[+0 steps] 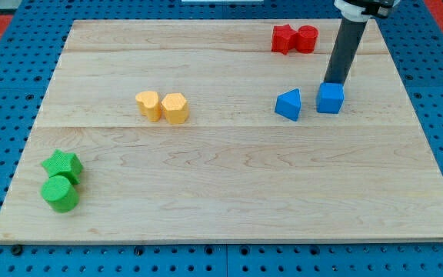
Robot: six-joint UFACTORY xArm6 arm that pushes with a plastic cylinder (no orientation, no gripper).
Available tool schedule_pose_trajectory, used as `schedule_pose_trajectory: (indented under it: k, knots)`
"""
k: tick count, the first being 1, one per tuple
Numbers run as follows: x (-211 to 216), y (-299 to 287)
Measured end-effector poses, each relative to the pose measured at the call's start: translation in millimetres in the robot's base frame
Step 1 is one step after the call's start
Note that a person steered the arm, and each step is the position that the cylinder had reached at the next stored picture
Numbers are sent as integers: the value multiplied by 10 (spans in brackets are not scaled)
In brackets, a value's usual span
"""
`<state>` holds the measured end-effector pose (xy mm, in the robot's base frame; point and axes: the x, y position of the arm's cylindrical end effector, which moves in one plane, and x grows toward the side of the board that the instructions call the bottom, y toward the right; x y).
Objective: Separate the yellow hexagon from the yellow heart
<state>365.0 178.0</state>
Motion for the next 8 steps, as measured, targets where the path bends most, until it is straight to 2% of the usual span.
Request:
schedule_pose_trajectory:
  k: [1,2,3,4,5,6,7,8]
  knots:
    - [148,0]
    - [92,96]
    - [514,737]
    - [1645,180]
    - [1886,-1266]
    - [1693,-2420]
    - [1182,-2903]
    - [676,-2957]
